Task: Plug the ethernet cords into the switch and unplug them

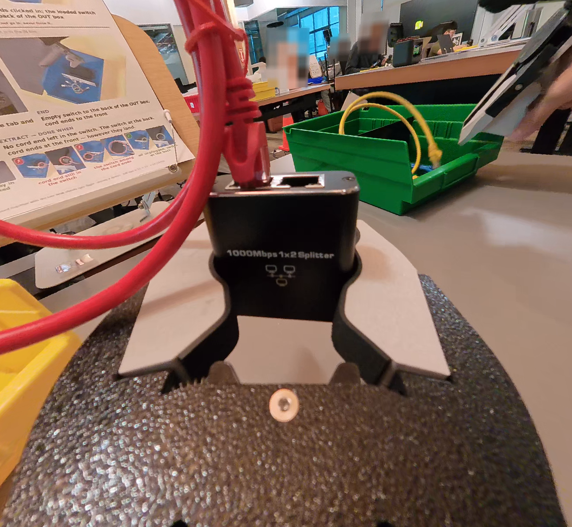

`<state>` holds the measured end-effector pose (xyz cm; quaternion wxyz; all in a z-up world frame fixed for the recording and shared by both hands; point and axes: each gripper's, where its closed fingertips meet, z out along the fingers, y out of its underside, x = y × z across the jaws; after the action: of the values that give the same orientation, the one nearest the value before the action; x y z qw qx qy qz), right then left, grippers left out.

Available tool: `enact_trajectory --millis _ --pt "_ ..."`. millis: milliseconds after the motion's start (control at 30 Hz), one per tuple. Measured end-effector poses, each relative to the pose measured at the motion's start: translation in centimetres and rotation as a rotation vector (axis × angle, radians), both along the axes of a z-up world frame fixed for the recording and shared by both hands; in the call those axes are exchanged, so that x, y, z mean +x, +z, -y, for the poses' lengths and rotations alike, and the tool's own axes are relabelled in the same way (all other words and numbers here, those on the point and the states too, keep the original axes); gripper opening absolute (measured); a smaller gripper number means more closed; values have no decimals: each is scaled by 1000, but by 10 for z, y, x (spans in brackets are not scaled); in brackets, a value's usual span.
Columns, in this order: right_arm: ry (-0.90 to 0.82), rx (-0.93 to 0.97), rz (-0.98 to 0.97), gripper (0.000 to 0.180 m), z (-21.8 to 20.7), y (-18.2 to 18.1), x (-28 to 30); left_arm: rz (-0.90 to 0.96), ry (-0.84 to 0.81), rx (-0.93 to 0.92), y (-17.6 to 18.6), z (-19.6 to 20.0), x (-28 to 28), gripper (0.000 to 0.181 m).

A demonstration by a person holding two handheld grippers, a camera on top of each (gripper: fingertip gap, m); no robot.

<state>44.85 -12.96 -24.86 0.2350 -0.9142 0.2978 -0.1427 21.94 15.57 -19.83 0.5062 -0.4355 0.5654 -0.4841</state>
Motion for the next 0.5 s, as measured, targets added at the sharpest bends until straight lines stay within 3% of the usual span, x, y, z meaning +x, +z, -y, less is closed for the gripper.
enact_trajectory --millis 133,233,433,500 --pt "-63 149 61 47 -4 25 -9 2 -10 5 1 2 0 75" --pt "107 548 73 47 -66 73 -65 1 -26 8 1 5 0 74" --pt "417 911 45 46 -188 126 -223 -5 -44 9 -2 10 1 74" --pt "411 968 80 45 -218 133 -251 -1 -33 15 -1 9 1 74"
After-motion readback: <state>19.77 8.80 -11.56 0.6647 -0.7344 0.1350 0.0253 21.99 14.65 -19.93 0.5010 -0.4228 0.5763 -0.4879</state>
